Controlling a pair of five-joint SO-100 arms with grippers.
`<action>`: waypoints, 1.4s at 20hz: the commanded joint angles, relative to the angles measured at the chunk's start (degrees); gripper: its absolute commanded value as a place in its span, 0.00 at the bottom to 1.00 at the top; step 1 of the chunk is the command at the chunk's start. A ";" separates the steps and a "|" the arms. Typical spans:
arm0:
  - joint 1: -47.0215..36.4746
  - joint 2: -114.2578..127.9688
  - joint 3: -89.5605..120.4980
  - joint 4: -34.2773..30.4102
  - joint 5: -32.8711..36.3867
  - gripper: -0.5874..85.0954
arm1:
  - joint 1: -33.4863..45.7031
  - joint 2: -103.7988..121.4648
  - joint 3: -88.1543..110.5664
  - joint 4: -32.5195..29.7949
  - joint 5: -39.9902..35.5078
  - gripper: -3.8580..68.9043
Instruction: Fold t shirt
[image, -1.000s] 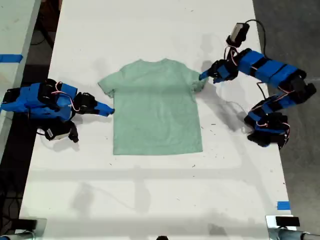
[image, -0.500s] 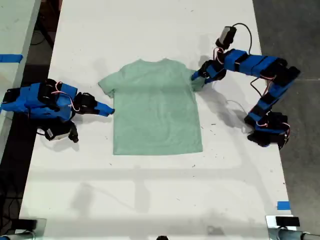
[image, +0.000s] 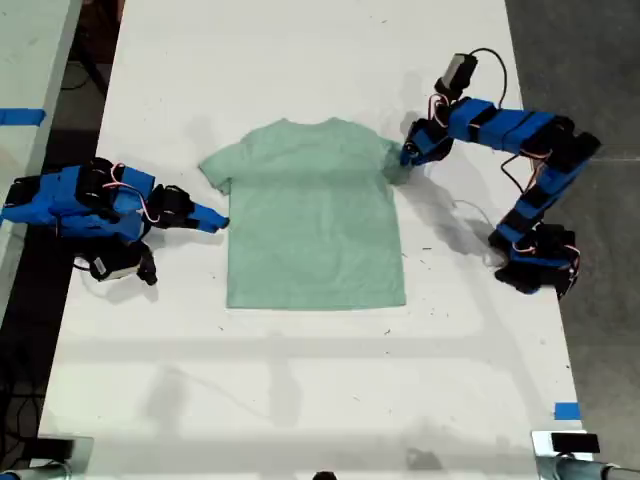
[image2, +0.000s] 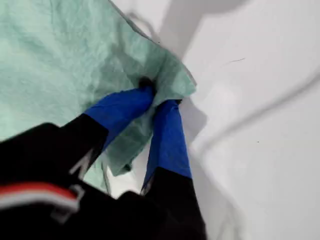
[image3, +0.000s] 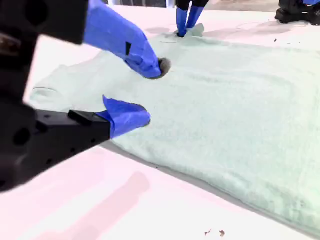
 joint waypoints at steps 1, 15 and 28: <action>0.44 0.44 0.44 0.26 0.26 0.14 | -2.72 1.49 -4.39 1.85 -3.52 0.05; 0.44 0.44 0.44 0.26 0.26 0.14 | -27.86 -2.11 -27.77 -4.66 -8.61 0.31; 0.44 0.44 0.44 0.26 0.26 0.14 | -31.11 86.48 51.77 5.80 8.53 0.06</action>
